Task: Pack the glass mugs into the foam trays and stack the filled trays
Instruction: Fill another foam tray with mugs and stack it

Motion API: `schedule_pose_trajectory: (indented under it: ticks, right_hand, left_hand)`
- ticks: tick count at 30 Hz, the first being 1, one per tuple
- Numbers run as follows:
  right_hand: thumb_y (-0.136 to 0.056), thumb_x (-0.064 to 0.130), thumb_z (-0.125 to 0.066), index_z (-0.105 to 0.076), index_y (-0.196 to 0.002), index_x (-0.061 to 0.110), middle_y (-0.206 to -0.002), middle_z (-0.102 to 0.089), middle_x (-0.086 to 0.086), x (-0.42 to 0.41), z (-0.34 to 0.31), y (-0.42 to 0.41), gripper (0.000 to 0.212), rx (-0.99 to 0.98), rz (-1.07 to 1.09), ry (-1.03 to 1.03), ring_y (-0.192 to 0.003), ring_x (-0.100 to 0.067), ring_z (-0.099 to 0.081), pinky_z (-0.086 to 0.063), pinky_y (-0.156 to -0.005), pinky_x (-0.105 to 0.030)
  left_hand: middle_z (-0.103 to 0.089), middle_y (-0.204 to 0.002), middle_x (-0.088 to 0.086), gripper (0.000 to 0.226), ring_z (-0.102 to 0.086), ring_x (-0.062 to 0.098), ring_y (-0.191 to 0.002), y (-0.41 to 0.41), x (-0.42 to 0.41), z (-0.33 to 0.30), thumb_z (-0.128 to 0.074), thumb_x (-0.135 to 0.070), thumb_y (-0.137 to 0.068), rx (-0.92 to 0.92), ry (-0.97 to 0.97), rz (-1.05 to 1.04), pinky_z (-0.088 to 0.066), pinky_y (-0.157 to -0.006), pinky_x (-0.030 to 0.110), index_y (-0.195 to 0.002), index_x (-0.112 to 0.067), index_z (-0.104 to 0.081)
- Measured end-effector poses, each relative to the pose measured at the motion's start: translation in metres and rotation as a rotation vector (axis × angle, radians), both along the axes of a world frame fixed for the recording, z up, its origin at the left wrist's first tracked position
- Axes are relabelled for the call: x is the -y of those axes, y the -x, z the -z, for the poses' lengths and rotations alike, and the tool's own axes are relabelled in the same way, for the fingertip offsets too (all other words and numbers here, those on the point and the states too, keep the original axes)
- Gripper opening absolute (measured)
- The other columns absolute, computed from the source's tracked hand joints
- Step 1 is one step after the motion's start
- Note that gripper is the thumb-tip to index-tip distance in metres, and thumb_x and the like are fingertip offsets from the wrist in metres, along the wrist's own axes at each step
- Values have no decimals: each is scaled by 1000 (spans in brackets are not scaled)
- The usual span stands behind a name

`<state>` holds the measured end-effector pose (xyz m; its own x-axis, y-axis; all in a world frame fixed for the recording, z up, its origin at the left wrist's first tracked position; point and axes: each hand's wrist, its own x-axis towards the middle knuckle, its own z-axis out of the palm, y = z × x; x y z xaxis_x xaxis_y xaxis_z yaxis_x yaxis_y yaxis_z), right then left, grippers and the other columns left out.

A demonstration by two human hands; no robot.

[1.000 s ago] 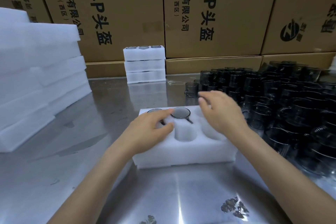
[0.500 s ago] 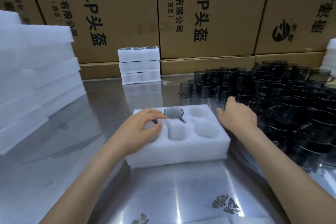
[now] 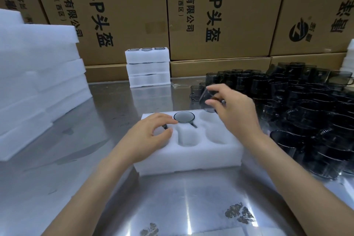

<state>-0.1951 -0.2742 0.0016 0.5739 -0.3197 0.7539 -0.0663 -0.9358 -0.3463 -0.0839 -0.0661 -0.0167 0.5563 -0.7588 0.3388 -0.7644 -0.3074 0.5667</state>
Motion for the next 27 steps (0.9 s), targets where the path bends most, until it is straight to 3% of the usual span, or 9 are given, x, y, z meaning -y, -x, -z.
schedule_pose_trajectory:
  ticks: [5,9,15,20,27]
  right_hand:
    - [-89,34,-62,-62,-119,38,-93,-70,19,0,2,-2,30,-236,39,8,-93,-15,-60,-46,-74,-32]
    - [-87,38,-64,-64,-117,39,-93,-71,19,1,-2,-1,31,-259,45,-1,-98,-16,-61,-41,-70,-29]
    - [-88,37,-63,-65,-118,34,-97,-72,13,2,-2,-4,31,-254,46,32,-99,-19,-62,-47,-76,-32]
    - [-89,32,-62,-66,-114,39,-104,-70,16,5,0,-3,26,-310,1,-4,-98,-14,-58,-37,-69,-27]
    - [-87,31,-65,-66,-112,39,-89,-63,21,10,-3,-1,26,-369,-71,-32,-102,-6,-49,-40,-75,-28]
  left_hand:
    - [-50,-114,-39,24,-45,-12,-112,-2,0,1,-51,-32,-94,6,-5,8,-36,-93,17,-108,-49,-60]
    - [-51,-115,-37,24,-46,-10,-113,-2,0,2,-51,-31,-94,0,-4,9,-37,-95,21,-108,-49,-60]
    - [-50,-114,-38,26,-45,-13,-112,-1,0,0,-50,-32,-94,-1,-12,7,-34,-91,12,-102,-55,-56]
    - [-51,-114,-37,24,-46,-10,-112,-2,0,1,-51,-31,-94,-1,-9,1,-37,-93,19,-108,-47,-61]
    - [-51,-114,-35,24,-46,-11,-111,-1,1,1,-51,-31,-93,-6,-12,0,-37,-94,19,-107,-47,-60]
